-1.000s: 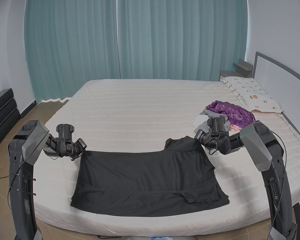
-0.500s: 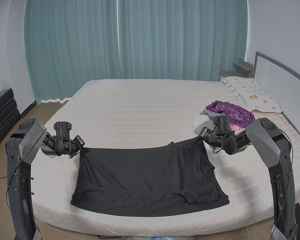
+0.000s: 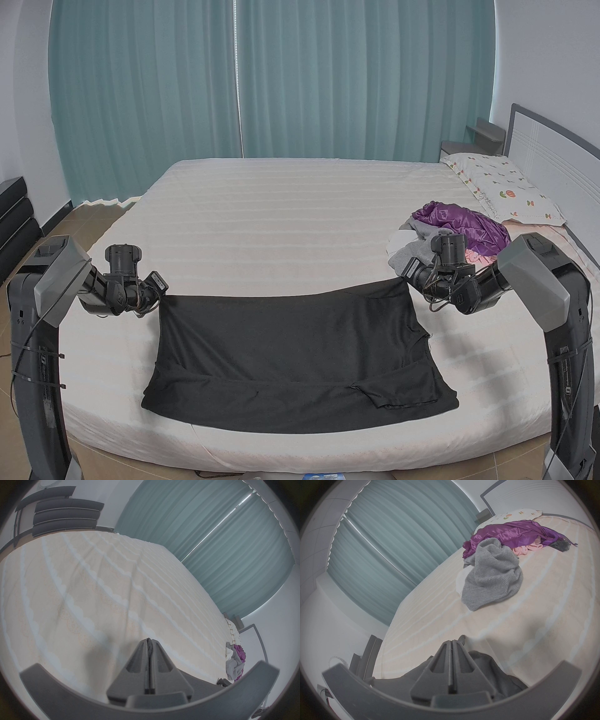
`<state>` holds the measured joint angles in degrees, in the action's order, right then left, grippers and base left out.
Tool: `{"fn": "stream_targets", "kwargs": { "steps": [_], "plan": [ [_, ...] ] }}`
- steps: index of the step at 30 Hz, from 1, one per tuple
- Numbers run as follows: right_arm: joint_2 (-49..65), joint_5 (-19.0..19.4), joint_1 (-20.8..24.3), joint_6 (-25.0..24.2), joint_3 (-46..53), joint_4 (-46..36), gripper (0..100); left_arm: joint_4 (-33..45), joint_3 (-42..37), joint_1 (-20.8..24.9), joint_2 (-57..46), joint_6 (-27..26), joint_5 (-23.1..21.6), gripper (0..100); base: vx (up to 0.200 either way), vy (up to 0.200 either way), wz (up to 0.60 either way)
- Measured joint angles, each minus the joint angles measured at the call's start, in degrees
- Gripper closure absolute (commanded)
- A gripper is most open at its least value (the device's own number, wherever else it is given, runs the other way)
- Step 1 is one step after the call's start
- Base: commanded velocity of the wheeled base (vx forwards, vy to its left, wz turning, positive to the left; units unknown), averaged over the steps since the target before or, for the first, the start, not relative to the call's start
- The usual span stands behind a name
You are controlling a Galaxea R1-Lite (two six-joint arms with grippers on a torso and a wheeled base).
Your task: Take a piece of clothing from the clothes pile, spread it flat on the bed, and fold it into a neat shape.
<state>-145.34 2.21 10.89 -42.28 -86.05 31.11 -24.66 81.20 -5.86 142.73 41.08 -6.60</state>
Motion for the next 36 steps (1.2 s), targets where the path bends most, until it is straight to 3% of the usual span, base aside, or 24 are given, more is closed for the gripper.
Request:
{"fn": "stream_targets", "kwargs": {
  "steps": [36],
  "plan": [
    [12.01,8.7,-2.24,0.38,23.58,1.1,100,-3.74,-23.26,0.17,-12.52,-3.01,-1.23,100,0.0,0.0,0.0]
  ]
}}
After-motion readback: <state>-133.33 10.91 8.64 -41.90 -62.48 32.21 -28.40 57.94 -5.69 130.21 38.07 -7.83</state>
